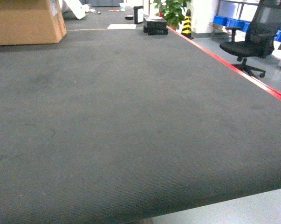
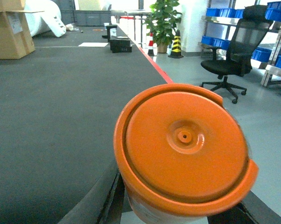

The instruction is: Sort blue parts and orange caps into right shelf containers

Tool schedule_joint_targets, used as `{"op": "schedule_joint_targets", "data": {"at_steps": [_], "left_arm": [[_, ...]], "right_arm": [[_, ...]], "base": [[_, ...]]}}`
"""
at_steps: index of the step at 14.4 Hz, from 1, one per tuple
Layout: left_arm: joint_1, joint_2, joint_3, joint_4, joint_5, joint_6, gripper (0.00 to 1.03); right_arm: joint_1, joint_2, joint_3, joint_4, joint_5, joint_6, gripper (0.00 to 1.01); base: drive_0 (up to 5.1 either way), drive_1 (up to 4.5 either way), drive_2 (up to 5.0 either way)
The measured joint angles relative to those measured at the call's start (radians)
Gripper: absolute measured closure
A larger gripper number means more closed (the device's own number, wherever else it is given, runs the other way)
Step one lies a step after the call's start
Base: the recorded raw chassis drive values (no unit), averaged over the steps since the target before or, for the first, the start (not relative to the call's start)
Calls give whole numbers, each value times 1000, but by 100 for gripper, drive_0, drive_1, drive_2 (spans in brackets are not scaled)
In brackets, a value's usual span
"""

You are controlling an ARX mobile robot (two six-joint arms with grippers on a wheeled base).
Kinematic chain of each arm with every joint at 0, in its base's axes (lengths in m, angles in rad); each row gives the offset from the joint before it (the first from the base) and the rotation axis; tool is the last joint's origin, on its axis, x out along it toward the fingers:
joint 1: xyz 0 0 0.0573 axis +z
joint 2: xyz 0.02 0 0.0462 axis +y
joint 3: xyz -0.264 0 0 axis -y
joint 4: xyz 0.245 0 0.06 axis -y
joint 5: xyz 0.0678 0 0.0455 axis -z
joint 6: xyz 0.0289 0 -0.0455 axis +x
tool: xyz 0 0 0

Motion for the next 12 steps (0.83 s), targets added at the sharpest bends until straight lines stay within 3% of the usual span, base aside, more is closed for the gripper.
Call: {"op": "schedule_joint_targets", "data": {"at_steps": [12], "left_arm": [[0, 0, 0, 0, 0, 0, 59]], "right_arm": [[0, 0, 0, 0, 0, 0, 58]], "base": [[-163, -163, -163]]}}
